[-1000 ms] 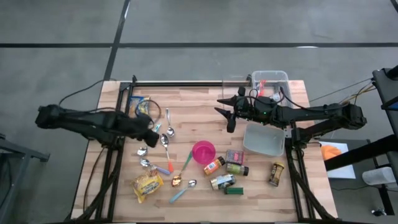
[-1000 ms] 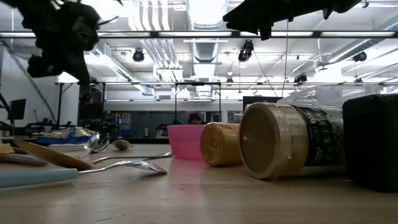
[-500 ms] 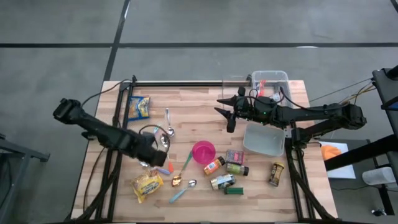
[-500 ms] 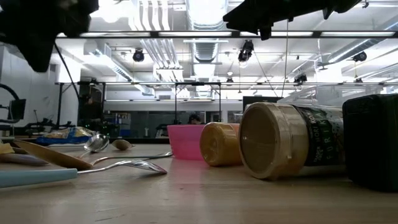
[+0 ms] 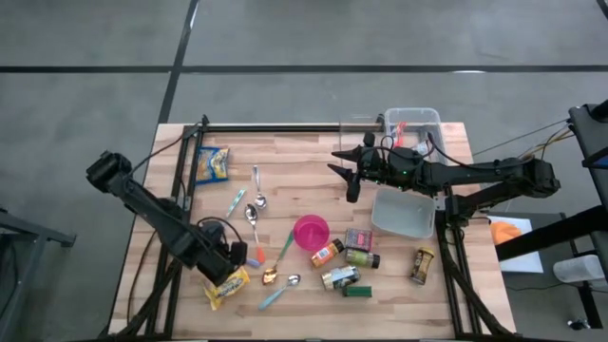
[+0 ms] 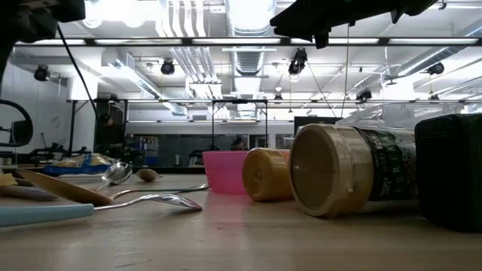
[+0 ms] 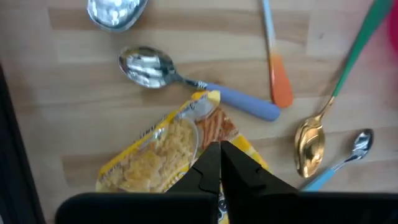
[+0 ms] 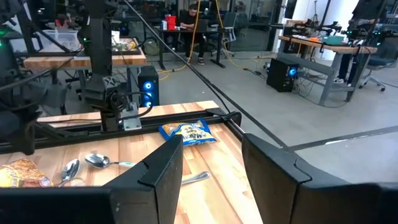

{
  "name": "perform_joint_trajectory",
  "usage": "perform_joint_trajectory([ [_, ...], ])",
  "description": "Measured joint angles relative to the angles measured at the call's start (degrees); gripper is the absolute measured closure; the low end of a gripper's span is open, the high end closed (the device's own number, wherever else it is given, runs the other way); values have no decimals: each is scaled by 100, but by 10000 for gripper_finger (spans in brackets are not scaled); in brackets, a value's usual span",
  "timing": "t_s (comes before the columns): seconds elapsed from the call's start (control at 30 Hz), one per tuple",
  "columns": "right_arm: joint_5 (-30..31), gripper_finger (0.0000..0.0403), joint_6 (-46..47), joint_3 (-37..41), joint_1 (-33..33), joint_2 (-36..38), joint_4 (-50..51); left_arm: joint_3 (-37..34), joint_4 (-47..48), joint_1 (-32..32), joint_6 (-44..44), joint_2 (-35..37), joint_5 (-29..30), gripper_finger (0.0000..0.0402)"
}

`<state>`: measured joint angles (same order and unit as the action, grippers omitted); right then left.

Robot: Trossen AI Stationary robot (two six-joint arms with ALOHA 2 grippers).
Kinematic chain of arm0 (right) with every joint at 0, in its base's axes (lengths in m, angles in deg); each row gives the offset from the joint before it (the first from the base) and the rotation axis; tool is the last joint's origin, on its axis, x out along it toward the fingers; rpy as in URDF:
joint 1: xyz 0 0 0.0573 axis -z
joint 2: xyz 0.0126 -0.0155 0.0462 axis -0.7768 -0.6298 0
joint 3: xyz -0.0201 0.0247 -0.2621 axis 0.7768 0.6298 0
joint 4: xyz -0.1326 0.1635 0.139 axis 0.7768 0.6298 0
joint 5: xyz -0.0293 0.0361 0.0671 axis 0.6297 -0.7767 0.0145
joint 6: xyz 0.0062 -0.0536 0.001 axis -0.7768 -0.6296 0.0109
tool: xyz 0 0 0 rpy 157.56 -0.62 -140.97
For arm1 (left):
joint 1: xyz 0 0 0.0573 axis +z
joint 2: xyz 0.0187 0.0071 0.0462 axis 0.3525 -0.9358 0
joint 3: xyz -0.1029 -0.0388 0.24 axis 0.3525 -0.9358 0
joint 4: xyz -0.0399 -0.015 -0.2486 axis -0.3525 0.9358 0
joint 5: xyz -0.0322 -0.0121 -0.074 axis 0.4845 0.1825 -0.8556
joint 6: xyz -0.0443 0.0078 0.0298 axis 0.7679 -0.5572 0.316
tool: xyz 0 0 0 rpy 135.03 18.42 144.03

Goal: Pick & Place Food Item
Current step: Put the yellow noodle pack into the white bin

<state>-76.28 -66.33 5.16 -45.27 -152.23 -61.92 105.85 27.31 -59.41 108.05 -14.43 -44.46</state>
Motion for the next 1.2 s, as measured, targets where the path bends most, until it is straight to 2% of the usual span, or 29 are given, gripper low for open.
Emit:
perform_joint_trajectory([
  [0.1,0,241,0,0,-2,0,-1,0,-125,2,17,-104,-49,333],
  [0.37,0,241,0,0,-4,0,-1,0,-176,9,17,-136,-51,171],
  [0.53,0,241,0,0,-4,0,1,-2,-182,9,-35,-188,-44,104],
  [0.67,-1,241,0,0,-4,0,-1,-4,-247,22,-272,-350,-44,86],
  [0.97,0,241,0,0,-4,0,0,-154,-337,24,-592,-751,-42,84],
  [1.2,-2,241,0,0,-4,0,1,-771,-1259,50,-594,-729,-42,84],
])
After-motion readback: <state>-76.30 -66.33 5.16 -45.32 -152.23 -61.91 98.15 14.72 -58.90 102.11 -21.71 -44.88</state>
